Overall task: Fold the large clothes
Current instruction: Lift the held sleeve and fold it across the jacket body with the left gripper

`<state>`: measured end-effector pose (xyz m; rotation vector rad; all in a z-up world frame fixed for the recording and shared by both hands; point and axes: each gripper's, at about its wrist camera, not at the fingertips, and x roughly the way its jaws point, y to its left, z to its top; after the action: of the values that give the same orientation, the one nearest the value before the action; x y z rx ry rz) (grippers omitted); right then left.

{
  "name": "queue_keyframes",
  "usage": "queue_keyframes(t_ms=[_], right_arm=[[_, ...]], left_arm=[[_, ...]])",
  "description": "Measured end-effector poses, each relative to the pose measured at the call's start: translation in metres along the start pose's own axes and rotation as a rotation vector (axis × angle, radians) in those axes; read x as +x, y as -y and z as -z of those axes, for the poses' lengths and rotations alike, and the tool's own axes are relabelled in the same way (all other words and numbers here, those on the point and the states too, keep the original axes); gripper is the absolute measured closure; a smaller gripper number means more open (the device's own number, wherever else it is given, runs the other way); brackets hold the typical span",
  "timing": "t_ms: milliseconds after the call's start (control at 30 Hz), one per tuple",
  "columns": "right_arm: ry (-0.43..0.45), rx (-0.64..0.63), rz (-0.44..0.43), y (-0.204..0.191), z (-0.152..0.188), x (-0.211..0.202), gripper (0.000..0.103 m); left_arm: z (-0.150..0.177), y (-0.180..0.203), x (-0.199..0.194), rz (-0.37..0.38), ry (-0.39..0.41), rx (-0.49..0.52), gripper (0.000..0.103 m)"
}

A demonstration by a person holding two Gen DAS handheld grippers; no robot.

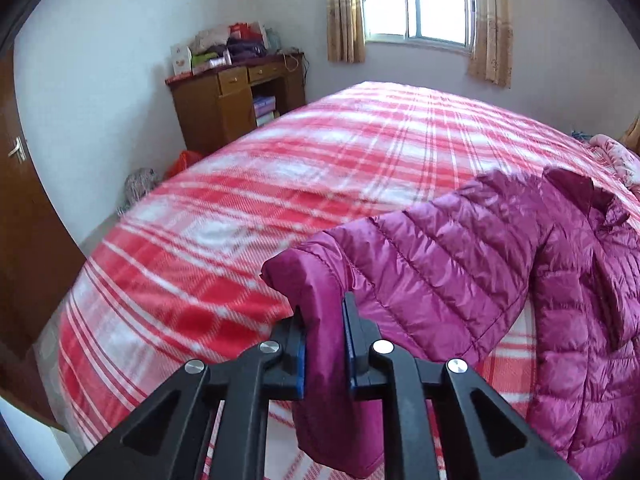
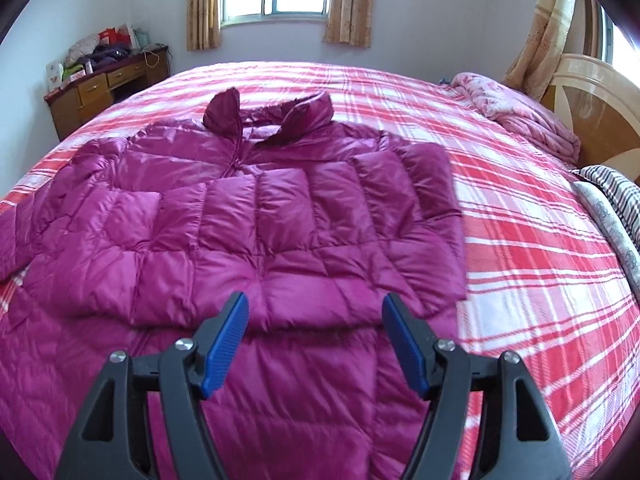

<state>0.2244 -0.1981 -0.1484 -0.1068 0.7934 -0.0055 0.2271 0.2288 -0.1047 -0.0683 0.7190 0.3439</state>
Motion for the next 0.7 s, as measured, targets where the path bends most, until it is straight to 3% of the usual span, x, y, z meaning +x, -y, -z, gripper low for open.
queue_keyframes(t_ms=[200,367,700], right_arm=[[0.009,0.012,0.009,0.020,0.009,-0.013,0.031],[0.033,0.037,0.006,0.031,0.021,-0.020,0.031],[0.020,0.056,-0.021,0.041,0.035,-0.011,0.031]], left_arm=[[-0.050,0.016,-0.033,-0.032,0.145,0.079,0.090],[-0.078,0.057,-0.063,0.021,0.226,0.162,0.090],[-0.083,0.163,-0.085,0.220,0.208,0.281,0.091]])
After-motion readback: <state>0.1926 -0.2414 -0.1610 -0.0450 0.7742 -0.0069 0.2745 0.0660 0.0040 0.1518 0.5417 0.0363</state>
